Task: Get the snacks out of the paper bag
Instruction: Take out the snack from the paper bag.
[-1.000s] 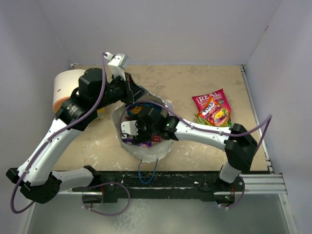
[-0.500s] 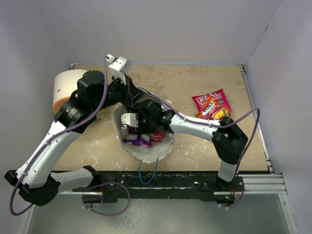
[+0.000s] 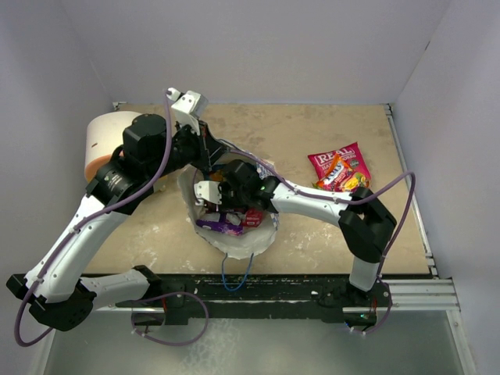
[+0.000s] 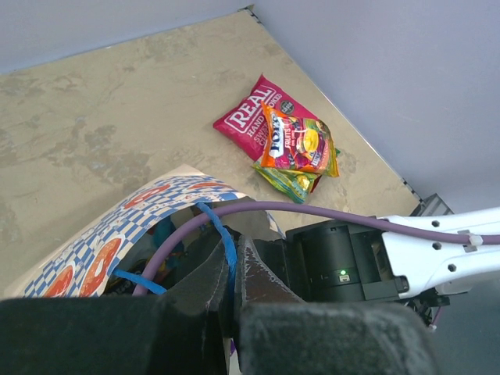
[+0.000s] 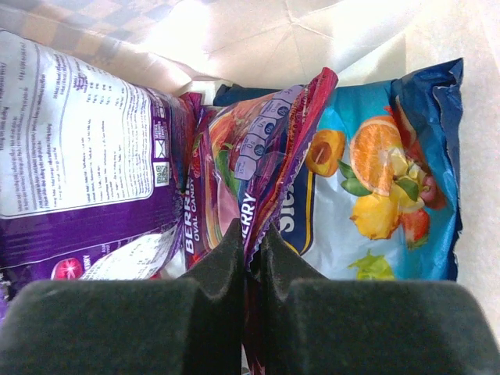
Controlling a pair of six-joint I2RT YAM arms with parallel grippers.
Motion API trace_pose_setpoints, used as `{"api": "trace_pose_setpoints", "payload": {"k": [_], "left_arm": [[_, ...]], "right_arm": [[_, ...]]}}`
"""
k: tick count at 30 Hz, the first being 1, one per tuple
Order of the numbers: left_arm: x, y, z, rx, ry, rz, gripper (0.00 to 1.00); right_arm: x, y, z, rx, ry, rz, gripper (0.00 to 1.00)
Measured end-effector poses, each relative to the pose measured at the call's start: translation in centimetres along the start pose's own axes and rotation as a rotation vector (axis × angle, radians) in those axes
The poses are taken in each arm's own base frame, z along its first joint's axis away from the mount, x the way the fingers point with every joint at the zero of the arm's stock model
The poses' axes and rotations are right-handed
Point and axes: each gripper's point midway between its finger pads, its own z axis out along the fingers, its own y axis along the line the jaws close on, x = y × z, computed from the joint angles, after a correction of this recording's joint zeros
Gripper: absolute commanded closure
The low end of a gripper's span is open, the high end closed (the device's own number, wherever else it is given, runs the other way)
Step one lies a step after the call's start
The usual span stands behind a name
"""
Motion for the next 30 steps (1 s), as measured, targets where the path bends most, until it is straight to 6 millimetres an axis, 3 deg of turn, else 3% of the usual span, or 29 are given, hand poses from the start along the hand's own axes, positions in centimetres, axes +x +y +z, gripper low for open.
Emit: {"api": "trace_pose_setpoints", "payload": {"k": [4,9,10,14,22,30], "left_arm": [[0.0,0.9,-0.1,-0.055,-0.006,-0.022,1.00],[0.1,1.3,-0.1,-0.089,-0.007,-0.066,1.00],[-0.1,1.2,-0.1,-0.093,-0.015,-0.106,1.00],[-0.4,1.1,-0.2,-0.098,-0.020,-0.144,1.00],[0.7,1.3,-0.4,-0.134,0.029,-0.220,1.00],[0.6,1.4,-0.2,-0.157,0.043,-0.274,1.00]], "right_arm": [[-0.7,-0.2,-1.0,0.009,-0.018,0.016,1.00],[-2.3,-0.6,-4.1,0.035,-0.061,0.023,1.00],[-3.6,-0.9,-6.7,0.061,-0.102,0.033,1.00],[-4.5,-0.8,-9.1,0.087,-0.144,0.080,1.00],[-8.3,-3.3,-19.2,0.258,-0.342,0.257,1.00],[-9.3,-4.9,-27.1,0.393,-0.450,0.486,1.00]]}}
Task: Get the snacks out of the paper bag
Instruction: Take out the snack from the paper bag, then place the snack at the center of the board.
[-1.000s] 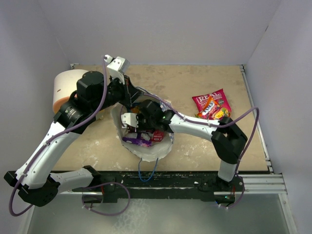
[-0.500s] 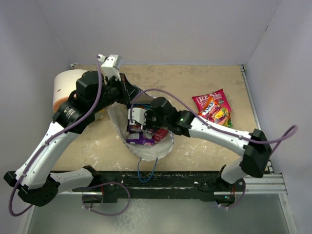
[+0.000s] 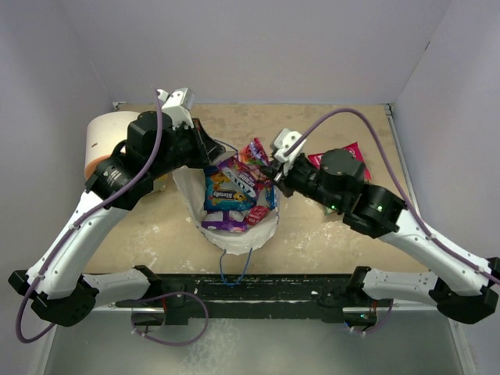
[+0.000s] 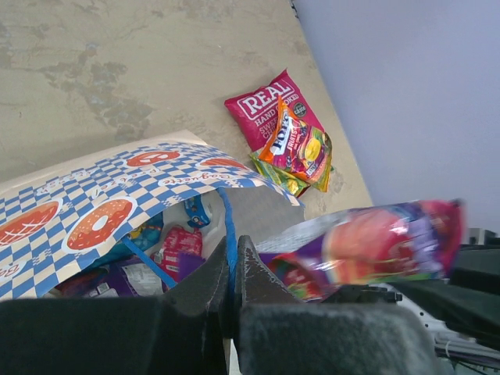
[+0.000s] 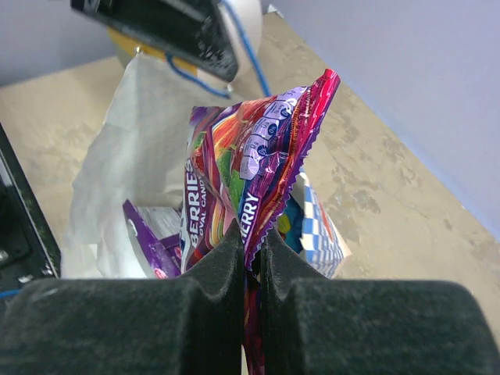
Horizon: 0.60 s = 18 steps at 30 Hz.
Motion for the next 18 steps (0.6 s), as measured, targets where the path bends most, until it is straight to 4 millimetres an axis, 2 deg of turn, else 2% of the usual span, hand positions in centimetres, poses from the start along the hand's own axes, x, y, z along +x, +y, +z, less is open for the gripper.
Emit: {"api": "trace_pose_setpoints", "payload": {"k": [5,8,13,18], "left_arm": [[-0.1,0.1,-0.1,-0.014,-0.006,-0.031,1.00],[-0.2,0.2,-0.4,-0.019,-0.014,-0.035,1.00],[0.0,0.4,-0.7,-0.027,-0.010,-0.035,1.00],[0.1,0.5,-0.7,-0.031,-0.006,-0.035,1.00]], "right_arm": [[-3.7,-2.6,-3.7,0.128,-0.073,0.123,1.00],[-4.8,-4.1,-5.4,0.210,-0.107,0.192,1.00],[-4.5,-7.6,-7.5,0.429,-0.120,0.290,1.00],[-2.4,-11.2,-8.6,0.672,-0.076,0.358,1.00]]}}
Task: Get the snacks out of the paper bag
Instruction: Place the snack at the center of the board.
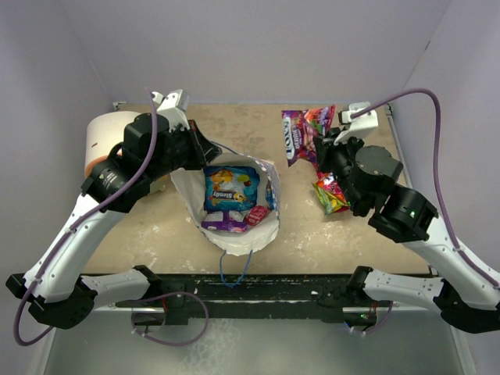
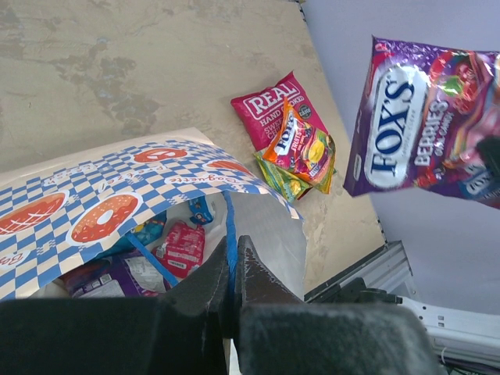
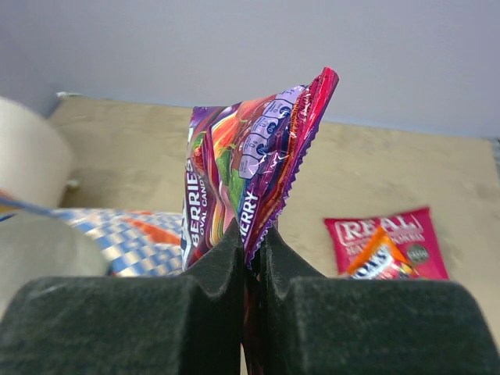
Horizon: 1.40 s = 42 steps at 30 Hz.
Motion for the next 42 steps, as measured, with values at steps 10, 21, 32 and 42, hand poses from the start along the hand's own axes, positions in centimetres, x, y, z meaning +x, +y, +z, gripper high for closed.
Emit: {"api": "trace_pose_setpoints", "payload": {"k": [10,21,32,42], "left_arm": [[0.0,0.0,0.0,0.005,0.002,0.010,1.00],[0.7,0.0,0.9,0.024,0.040,0.084,1.00],[1.4,-1.4,2.1,0.112,0.082,0.140,1.00],[1.7,-1.6,2.7,0.139,0.095,0.185,1.00]], "right_arm": [[6.1,-10.0,4.9,0.384,0.140,0.100,1.00],[18.9,-17.4,8.8,0.488,0.351,0.428,1.00],[25.8,-21.9,8.3,0.491,0.348,0.625,1.00],[28.9,-24.0,7.2,0.549,0.345,0.672,0.93]]}}
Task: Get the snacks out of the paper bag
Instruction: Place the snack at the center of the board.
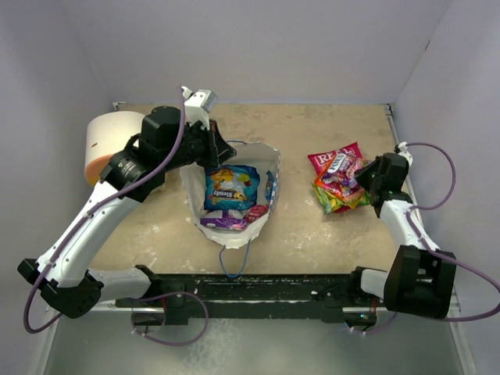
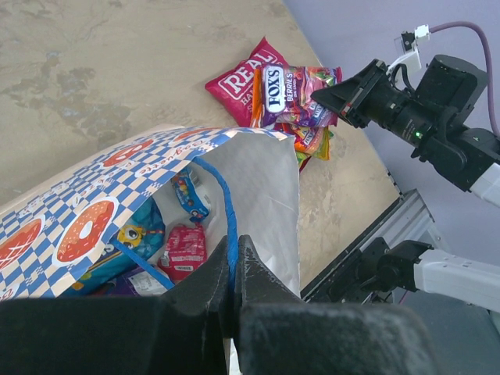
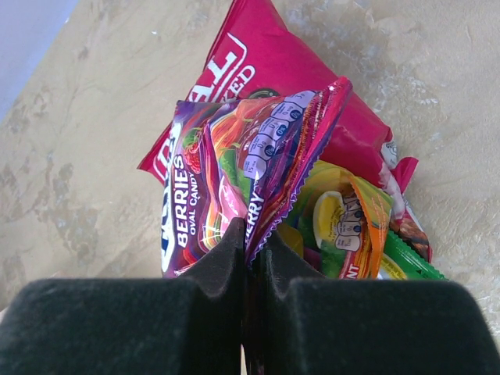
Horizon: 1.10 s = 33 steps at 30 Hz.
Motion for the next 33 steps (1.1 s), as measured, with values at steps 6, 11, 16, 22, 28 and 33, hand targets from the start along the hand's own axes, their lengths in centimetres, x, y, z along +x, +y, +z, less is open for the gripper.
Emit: {"api": "trace_pose_setpoints", "payload": {"k": [6,11,16,22,28,33], "left_arm": [[0.2,0.1,0.5,0.002,0.014,0.022,1.00],[0.3,0.1,0.5,0.007,0.017,0.029,1.00],[0.3,0.1,0.5,0.008,0.016,0.027,1.00],[0.2,0.0,0.4,0.003,0.012,0.007,1.00],[-0.3,0.1,-0.2,-0.037,0.009,-0.067,1.00],[-2.0,-0.4,-1.3,-0.061,-0.033,-0.152,1.00]], "right_arm": [[0.6,-0.7,0.8,0.010,0.012,-0.003,0.85],[0.7,-1.2,1.1,0.023,0.016,-0.003,0.72],[1.1,-2.1,0.9,0.050,0.037,-0.028,0.45],[1.7,-2.6,-0.6,0.079,0.086,-0.090,0.24],[-0.1,-0.5,-2.4,0.105,0.089,-0.187,0.17],[-1.1,3.3,-4.3,0.068,0.073,-0.349,0.16]]}}
